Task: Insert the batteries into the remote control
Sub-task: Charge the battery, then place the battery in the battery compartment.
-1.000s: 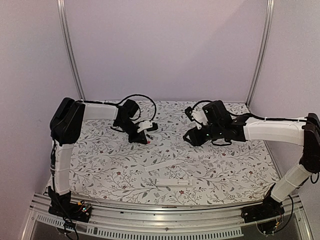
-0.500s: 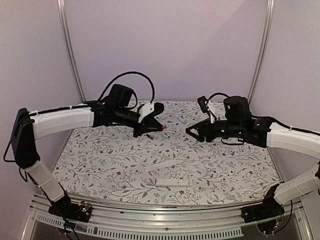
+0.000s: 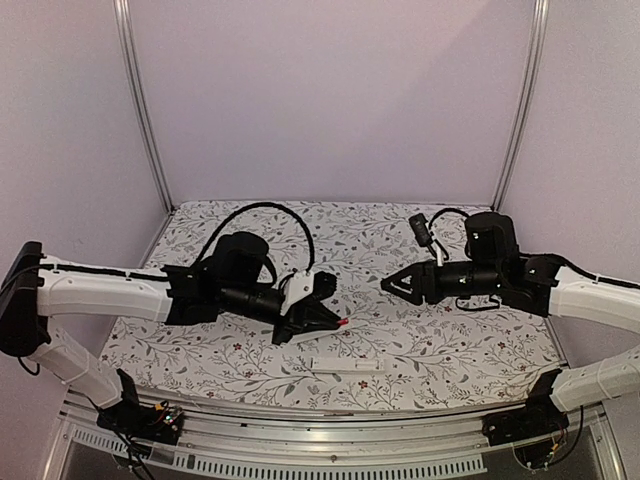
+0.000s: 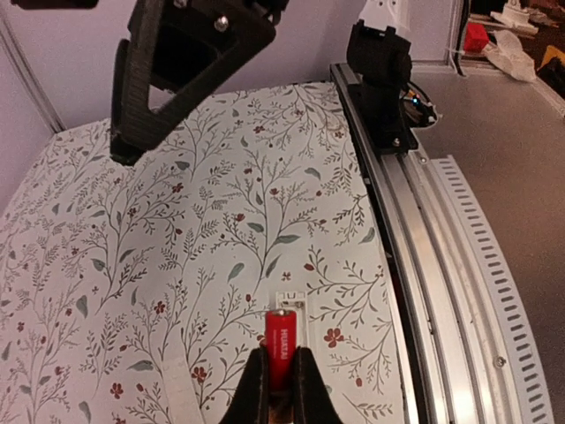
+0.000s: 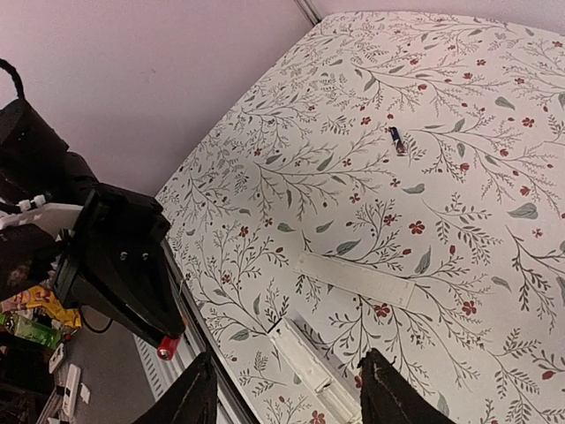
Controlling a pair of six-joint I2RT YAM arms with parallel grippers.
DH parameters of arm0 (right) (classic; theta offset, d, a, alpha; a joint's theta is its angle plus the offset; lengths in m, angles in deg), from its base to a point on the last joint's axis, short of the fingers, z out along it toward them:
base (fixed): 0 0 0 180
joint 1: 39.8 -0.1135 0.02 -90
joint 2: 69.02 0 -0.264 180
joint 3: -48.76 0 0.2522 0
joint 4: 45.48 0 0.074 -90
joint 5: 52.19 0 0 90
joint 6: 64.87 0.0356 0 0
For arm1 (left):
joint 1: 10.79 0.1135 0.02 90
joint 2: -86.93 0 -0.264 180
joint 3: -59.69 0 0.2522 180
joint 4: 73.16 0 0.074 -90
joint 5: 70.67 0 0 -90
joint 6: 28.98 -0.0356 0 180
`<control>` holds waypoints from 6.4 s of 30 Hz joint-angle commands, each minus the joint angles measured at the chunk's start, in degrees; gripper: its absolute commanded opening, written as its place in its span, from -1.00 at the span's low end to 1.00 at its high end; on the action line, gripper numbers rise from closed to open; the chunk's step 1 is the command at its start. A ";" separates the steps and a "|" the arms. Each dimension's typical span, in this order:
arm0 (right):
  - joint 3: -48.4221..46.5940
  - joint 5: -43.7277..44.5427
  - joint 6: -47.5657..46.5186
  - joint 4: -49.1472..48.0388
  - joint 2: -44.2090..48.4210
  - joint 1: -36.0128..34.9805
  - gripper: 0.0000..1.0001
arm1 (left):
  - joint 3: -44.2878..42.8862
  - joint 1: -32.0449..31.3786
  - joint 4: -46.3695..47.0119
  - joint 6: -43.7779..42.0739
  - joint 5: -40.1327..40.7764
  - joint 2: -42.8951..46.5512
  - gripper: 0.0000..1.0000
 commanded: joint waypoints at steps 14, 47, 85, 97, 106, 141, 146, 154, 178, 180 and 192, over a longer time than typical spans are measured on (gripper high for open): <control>4.58 2.36 4.09 -8.56 -0.83 -13.59 0.04 | 6.68 -4.87 12.65 5.08 3.24 3.07 -1.00; 4.63 1.96 2.54 -12.44 -6.16 -14.78 -0.37 | 5.80 -4.90 14.80 7.52 6.41 -2.17 -1.00; 21.67 14.42 11.27 -0.65 8.49 -1.62 -0.11 | -27.06 -7.20 -23.12 -0.98 7.28 -34.03 -1.00; 20.87 13.40 9.75 -1.19 8.48 -1.60 -0.10 | -28.73 -9.81 -25.31 -0.84 10.88 -34.26 -1.00; 20.67 12.42 9.12 -1.37 8.26 -1.60 -0.10 | -26.02 -11.32 -24.41 -5.91 16.12 -29.53 -1.00; 22.40 11.02 9.32 -3.18 11.45 -1.60 -0.09 | -25.34 -12.35 -21.52 -13.75 19.55 -31.55 -1.00; 22.64 11.10 9.64 -3.28 12.33 -1.60 -0.09 | -24.98 -12.33 -21.76 -13.09 20.41 -31.63 -1.00; 22.21 10.85 9.23 -3.32 12.42 -1.65 -0.08 | -25.13 -12.50 -21.64 -12.36 21.48 -31.90 -0.98; 22.23 9.08 8.69 -3.99 12.56 -1.60 -0.08 | -25.04 -13.04 -21.28 -9.56 27.19 -31.52 -0.29; 22.30 9.00 8.66 -3.99 12.70 -1.60 -0.08 | -25.09 -12.89 -21.87 -9.37 26.51 -31.14 -0.27; 15.07 8.36 -0.56 2.19 10.79 -1.37 0.06 | -19.51 -7.58 -19.11 -3.40 15.50 -18.92 0.30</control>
